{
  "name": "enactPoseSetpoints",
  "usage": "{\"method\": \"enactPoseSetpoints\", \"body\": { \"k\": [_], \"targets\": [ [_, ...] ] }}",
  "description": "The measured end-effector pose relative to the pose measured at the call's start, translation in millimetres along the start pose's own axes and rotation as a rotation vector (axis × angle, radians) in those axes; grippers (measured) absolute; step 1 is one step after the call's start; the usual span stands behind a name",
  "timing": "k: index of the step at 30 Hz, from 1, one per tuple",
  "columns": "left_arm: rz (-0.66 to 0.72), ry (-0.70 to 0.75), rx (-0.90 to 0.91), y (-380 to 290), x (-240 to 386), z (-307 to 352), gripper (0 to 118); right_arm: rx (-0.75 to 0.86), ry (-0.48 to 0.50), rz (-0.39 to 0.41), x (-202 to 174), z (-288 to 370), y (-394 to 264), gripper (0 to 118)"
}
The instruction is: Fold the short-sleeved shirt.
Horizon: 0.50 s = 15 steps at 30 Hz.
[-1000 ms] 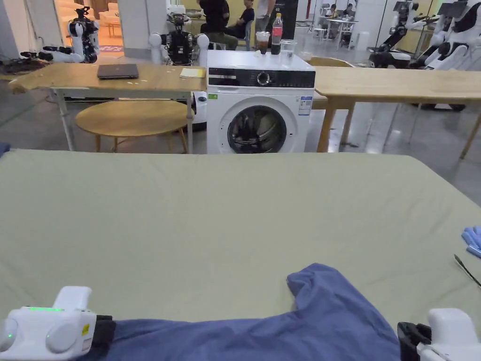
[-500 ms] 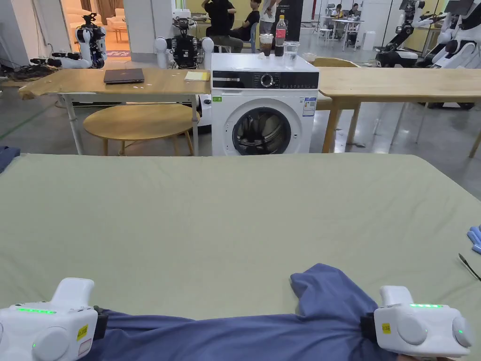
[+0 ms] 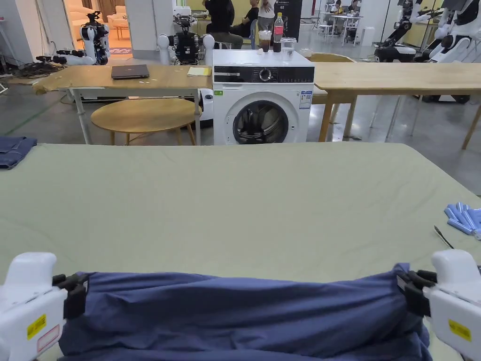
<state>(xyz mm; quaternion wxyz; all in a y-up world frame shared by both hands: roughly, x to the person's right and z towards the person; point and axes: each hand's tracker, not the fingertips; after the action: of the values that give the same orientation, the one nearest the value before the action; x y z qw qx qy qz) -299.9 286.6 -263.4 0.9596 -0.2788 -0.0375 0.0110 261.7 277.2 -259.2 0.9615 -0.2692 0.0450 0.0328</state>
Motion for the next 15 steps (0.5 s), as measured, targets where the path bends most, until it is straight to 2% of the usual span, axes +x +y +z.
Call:
{"method": "enactPoseSetpoints", "body": {
  "k": [2, 6, 8, 11, 12, 13, 14, 15],
  "targets": [
    [0.009, -0.005, -0.019, -30.9, -5.2, 20.2, 3, -0.017, -0.008, 0.009, -0.6, 21.4, -31.3, 2],
    [0.022, -0.008, -0.164, -96.7, -11.3, 26.2, 3, -0.165, -0.041, 0.045, -9.5, 22.9, -103.5, 2],
    [0.036, -0.002, -0.221, -120.1, -14.2, 19.4, 3, -0.237, -0.039, 0.02, -12.1, 11.5, -128.0, 2],
    [0.032, 0.042, -0.213, -132.2, -11.2, 14.0, 6, -0.234, -0.047, -0.021, -14.0, 5.7, -138.3, 3],
    [0.043, 0.046, -0.195, -131.3, -12.4, 14.0, 21, -0.22, -0.05, -0.032, -13.7, 7.4, -134.4, 8],
    [0.057, 0.057, -0.18, -127.9, -12.5, 14.7, 43, -0.21, -0.052, -0.039, -14.1, 8.7, -130.7, 23],
    [0.057, 0.08, -0.159, -121.1, -5.1, 21.3, 72, -0.191, -0.053, -0.046, -14.4, 11.8, -124.7, 49],
    [0.045, 0.084, -0.121, -113.9, -1.4, 26.4, 72, -0.176, -0.055, -0.047, -15.2, 15.4, -117.6, 49]
  ]
}}
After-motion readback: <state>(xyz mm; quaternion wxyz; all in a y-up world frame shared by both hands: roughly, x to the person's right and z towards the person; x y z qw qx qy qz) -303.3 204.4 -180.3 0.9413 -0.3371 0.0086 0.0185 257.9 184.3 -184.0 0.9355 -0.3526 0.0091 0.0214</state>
